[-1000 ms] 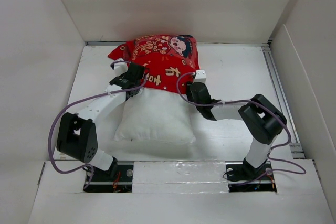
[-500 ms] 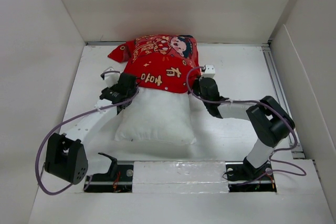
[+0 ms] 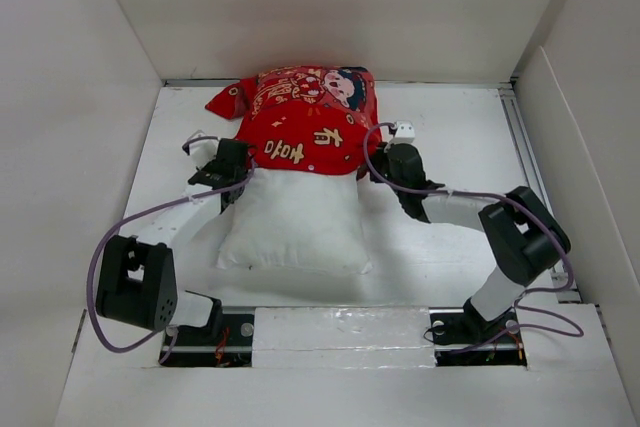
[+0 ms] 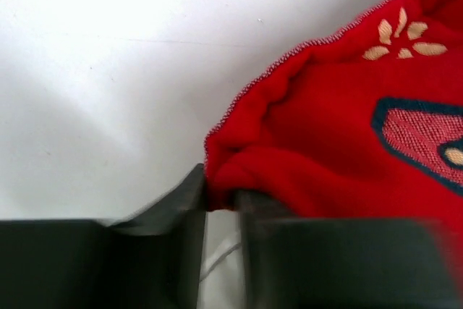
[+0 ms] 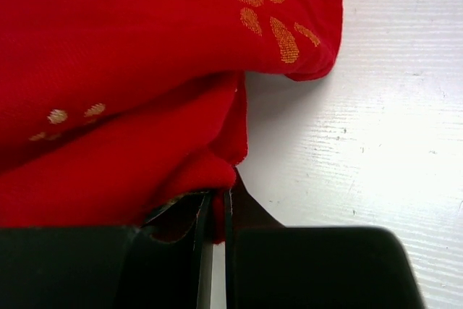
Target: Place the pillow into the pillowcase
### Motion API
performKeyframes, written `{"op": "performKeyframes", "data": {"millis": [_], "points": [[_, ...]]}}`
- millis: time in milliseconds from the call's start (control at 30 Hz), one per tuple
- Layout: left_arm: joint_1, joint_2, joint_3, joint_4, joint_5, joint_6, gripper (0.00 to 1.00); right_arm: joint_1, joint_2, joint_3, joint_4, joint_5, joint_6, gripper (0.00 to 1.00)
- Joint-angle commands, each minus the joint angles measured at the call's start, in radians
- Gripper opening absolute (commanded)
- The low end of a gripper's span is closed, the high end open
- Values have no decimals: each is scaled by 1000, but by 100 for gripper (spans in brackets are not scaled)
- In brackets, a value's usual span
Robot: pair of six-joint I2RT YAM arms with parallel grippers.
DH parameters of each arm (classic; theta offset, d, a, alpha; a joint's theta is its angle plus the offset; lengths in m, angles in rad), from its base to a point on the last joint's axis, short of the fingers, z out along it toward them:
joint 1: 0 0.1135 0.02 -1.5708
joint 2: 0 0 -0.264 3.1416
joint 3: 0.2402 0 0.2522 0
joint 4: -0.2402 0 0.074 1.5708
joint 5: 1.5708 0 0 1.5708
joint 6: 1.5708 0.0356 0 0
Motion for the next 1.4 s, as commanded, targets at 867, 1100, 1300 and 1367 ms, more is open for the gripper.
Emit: {"op": "performKeyframes", "data": {"millis": [867, 1100, 1300, 1367], "points": [[226, 348, 1518, -461, 1005, 121, 0, -379, 28, 1088, -827, -1274, 350, 0], [415, 492, 1628, -270, 1248, -240, 0, -514, 230, 1310, -641, -1365, 728, 0], [441, 678, 1793, -140, 1368, -418, 0, -551, 390, 1521, 50, -1463, 1526, 0], [441, 625, 1689, -18, 1368, -447, 0, -551, 413, 1547, -57, -1442, 1467, 0]]}}
